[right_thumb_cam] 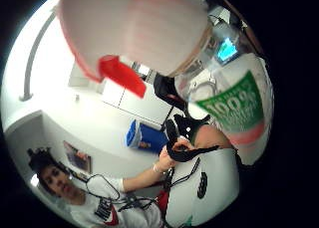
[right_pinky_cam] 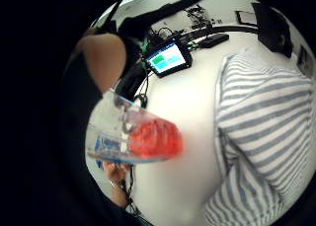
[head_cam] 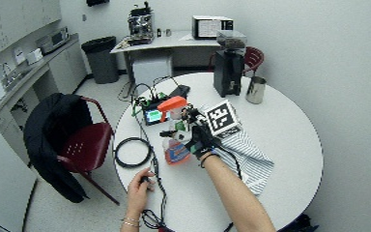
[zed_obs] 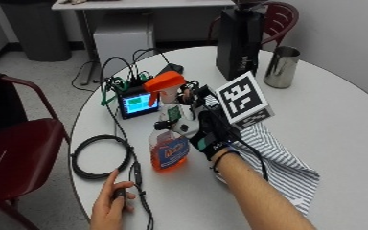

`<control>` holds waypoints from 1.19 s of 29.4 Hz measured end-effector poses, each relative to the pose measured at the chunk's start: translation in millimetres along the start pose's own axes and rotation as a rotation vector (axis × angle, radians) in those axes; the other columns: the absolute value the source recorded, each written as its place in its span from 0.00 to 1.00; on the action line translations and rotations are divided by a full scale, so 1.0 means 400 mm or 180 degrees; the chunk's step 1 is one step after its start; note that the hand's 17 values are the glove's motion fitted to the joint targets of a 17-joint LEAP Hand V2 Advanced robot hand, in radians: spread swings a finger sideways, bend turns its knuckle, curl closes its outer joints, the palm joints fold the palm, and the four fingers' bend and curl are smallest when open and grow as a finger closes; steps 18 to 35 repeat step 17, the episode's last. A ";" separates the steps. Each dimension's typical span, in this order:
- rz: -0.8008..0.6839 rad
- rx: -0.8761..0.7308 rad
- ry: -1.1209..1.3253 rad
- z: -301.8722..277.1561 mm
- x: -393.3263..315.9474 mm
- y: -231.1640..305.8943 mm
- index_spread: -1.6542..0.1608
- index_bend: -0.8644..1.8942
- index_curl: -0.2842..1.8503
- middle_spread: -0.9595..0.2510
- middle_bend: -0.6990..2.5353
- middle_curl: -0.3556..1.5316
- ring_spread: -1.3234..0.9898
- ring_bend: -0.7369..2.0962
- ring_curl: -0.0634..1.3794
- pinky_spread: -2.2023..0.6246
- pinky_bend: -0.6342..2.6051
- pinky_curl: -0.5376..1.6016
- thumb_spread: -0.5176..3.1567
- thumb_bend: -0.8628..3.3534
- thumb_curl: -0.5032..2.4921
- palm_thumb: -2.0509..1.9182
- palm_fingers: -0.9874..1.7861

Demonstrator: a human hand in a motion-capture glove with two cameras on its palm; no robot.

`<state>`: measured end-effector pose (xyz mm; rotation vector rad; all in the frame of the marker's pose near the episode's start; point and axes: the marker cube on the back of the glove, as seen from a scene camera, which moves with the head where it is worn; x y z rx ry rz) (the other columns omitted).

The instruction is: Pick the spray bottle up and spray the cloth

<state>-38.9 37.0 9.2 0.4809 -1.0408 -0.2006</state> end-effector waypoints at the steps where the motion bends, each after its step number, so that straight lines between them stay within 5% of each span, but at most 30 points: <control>1: -0.0037 -0.0007 0.0016 -0.012 -0.001 0.004 0.74 0.30 0.23 0.69 0.37 0.46 0.53 0.44 0.35 0.83 0.30 0.45 0.36 0.19 0.33 0.71 0.58; 17: 0.0382 -0.0308 0.1347 -0.253 0.113 0.200 0.73 0.34 0.20 0.70 0.37 0.43 0.55 0.43 0.32 0.87 0.31 0.43 0.37 0.20 0.31 0.70 0.57; 35: 0.0382 -0.0308 0.1347 -0.253 0.113 0.200 0.73 0.34 0.20 0.70 0.37 0.43 0.55 0.43 0.32 0.87 0.31 0.43 0.37 0.20 0.31 0.70 0.57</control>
